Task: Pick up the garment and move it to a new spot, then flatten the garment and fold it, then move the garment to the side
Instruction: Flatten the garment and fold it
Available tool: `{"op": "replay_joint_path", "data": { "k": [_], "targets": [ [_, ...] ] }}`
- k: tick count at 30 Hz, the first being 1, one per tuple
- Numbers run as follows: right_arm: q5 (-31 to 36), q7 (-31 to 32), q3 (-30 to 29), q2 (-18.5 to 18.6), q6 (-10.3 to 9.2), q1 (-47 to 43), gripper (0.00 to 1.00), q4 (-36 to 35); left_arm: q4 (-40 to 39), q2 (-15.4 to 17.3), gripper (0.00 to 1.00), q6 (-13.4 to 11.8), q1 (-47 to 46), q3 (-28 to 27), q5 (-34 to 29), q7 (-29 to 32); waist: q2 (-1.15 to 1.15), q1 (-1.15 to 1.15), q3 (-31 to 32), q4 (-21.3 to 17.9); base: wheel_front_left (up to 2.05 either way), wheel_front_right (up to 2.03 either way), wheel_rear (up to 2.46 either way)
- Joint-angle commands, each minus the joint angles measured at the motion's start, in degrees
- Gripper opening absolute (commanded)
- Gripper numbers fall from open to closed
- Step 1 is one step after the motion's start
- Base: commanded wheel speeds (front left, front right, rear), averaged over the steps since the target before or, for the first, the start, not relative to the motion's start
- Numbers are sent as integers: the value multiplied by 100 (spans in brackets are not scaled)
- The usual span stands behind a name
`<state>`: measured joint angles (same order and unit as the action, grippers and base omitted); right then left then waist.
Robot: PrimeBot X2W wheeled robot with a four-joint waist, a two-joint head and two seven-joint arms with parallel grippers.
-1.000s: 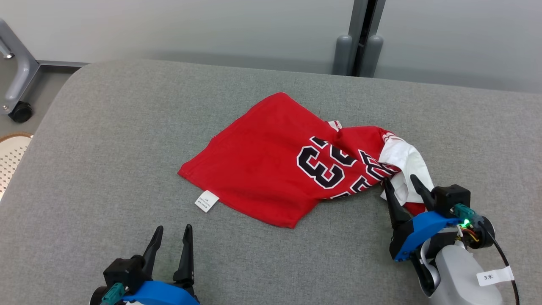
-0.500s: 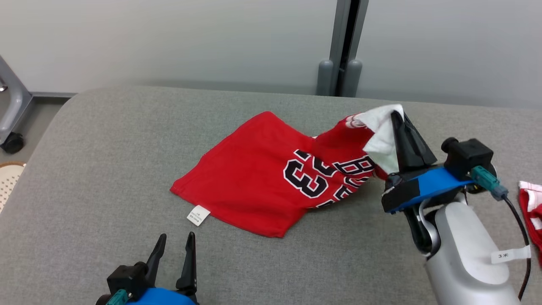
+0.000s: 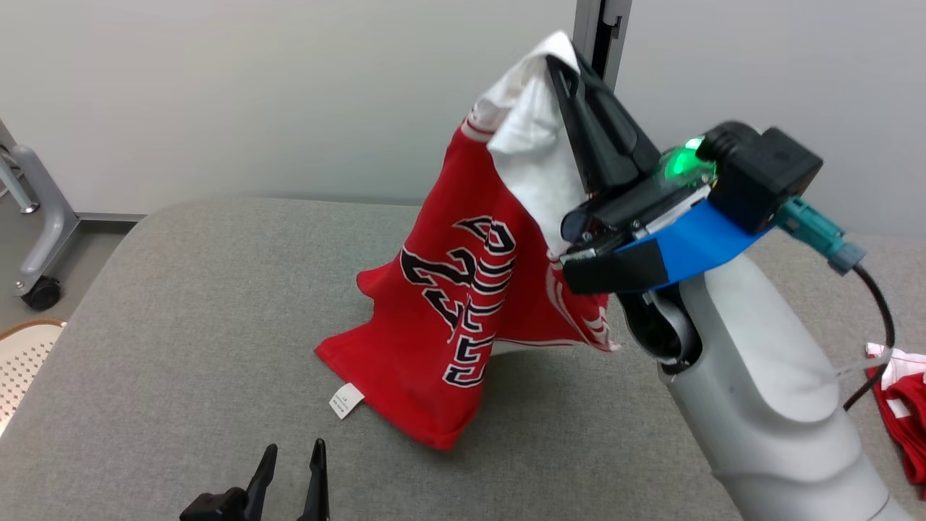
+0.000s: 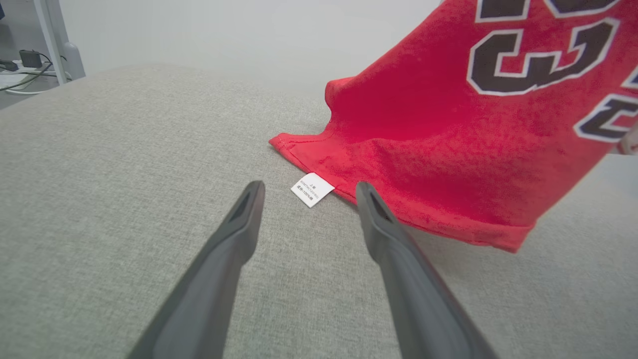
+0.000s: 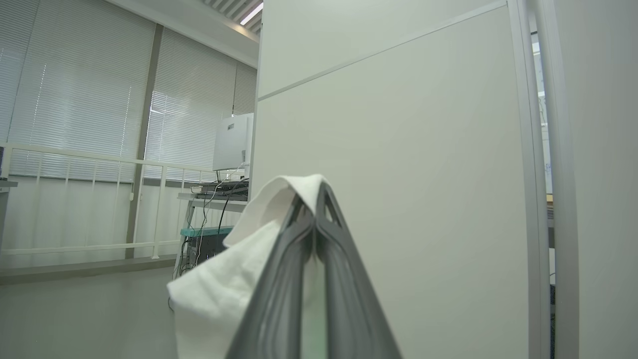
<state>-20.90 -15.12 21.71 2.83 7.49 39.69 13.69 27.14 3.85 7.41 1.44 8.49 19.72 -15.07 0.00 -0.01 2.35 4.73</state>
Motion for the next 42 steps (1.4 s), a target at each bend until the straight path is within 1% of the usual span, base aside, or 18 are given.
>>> {"op": "replay_joint_path", "data": {
  "k": [1, 4, 7, 12, 14, 20, 25, 26, 27, 30, 34, 38, 42],
  "targets": [
    [-71, -2, 10, 18, 0, 221, 0, -70, 13, 7, 100, 15, 87, -13, -15, -13, 0, 1, 5, 11, 0, 0, 0],
    [-50, 7, -57, 19, 0, 597, 0, -47, 29, -4, 100, 15, 106, -29, -29, -13, 0, 1, -5, 33, 0, 0, 0],
    [179, 118, -226, 18, 0, 891, 0, 217, 53, -19, 100, 15, 93, 24, -24, -13, 0, 1, -62, 86, 0, 0, 0],
    [874, 389, -720, 19, 0, 1090, 0, 1105, 41, -34, 100, 15, -79, 152, 28, -13, 0, 1, -293, 236, 0, 0, 0],
    [1218, 438, -1016, 62, 0, 1139, 0, 1553, 8, -39, 100, 15, -180, 222, 43, -13, 0, 1, -470, 321, 0, 0, 0],
    [2304, 339, -1955, 446, 0, 1487, 0, 2747, -45, -7, 100, 15, -539, 442, 143, -13, 0, 1, -1025, 688, 0, 0, 0],
    [3128, 263, -2855, 645, -1, 1894, 0, 3285, -90, 32, 100, 15, -817, 613, 217, -13, 0, 1, -1409, 991, 0, 0, 0],
    [3300, 265, -3033, 649, -1, 1956, 84, 3348, -89, 35, 100, 15, -858, 635, 242, -13, 0, 1, -1474, 1038, 0, 0, 0],
    [3468, 298, -3180, 635, 0, 1997, 100, 3430, -93, 36, 100, 15, -901, 648, 253, -13, 0, 1, -1530, 1077, 0, 0, 0],
    [3927, 333, -3573, 536, -1, 2097, 100, 3549, -110, 38, 100, 15, -1006, 682, 294, -13, 0, 1, -1658, 1143, 0, 0, 0],
    [4281, 190, -3889, 351, -1, 1959, 100, 3673, -85, 30, 100, 15, -1075, 655, 339, -13, 0, 1, -1716, 1119, 0, 0, 0],
    [4425, 69, -4020, 164, -1, 1799, 100, 3812, -75, 43, 100, 15, -1094, 613, 317, -13, 0, 1, -1673, 995, 0, 0, 0],
    [4330, 6, -3977, 69, -1, 1599, 100, 3907, -58, 73, 100, 15, -1076, 589, 299, -13, 0, 1, -1589, 851, 0, 0, 0]
  ]
}}
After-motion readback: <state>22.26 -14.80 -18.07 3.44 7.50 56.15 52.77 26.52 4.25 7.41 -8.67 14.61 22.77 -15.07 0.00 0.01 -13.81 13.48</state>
